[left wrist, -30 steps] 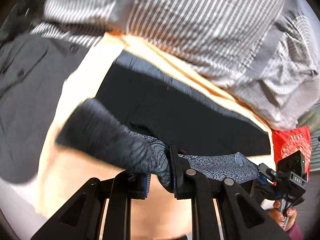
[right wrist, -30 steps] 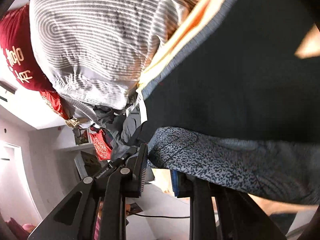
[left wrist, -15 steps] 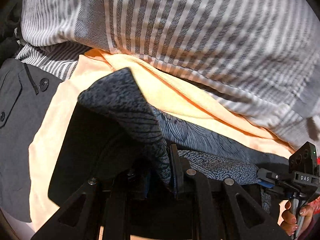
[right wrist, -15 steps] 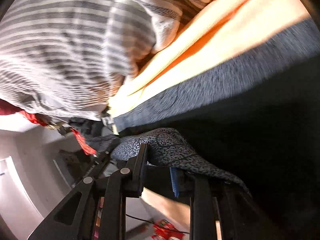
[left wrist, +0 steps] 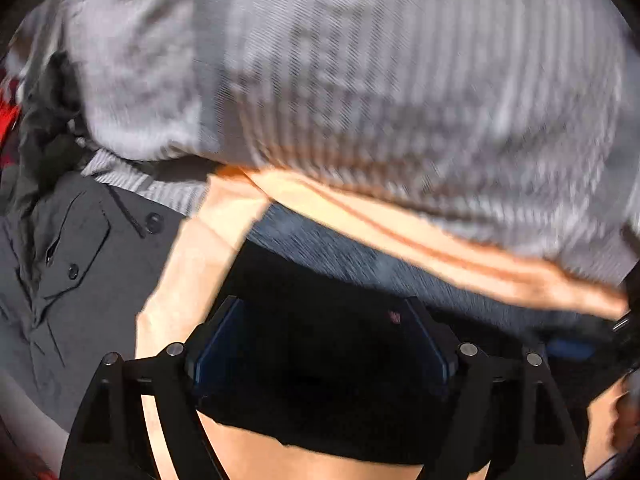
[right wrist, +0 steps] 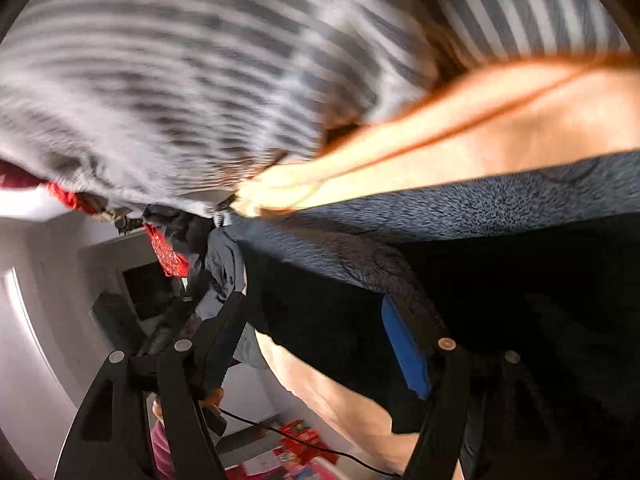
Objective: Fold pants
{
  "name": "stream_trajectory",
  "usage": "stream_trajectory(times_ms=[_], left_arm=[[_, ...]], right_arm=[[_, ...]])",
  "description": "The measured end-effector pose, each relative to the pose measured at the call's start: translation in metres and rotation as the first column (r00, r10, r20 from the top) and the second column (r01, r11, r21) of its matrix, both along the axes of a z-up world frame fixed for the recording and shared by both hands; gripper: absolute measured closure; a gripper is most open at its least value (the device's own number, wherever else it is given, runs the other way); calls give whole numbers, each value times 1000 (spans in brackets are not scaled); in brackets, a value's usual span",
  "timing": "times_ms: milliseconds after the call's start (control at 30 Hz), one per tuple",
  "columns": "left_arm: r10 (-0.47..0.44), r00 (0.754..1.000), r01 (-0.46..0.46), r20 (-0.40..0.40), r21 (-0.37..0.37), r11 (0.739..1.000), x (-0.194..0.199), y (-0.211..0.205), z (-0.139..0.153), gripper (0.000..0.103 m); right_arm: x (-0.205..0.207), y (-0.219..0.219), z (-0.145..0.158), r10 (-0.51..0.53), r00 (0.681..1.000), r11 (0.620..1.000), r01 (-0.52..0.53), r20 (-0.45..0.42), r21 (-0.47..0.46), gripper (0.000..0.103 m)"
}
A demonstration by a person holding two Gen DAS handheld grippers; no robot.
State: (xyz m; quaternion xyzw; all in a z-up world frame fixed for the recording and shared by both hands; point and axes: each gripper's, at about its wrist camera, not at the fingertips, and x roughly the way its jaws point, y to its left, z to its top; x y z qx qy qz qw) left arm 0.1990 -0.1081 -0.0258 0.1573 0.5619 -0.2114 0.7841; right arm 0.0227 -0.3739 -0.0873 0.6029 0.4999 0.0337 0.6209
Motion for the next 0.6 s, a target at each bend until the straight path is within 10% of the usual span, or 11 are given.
stream_trajectory(times_ms=[267, 433, 600], left_arm=[[-32, 998, 42, -50, 209, 977, -46, -37, -72, 22], [-43, 999, 46, -18, 226, 973, -64, -43, -58, 22], [-70, 997, 59, 27, 295, 954, -83, -54, -35, 22]], right_arm=[[-16, 58, 11, 168, 986, 986, -168, 6, 23, 34], [-34, 53, -32, 199, 954, 966, -229, -226, -116, 42], [-51, 40, -6, 165, 975, 979, -180, -151, -97, 35]])
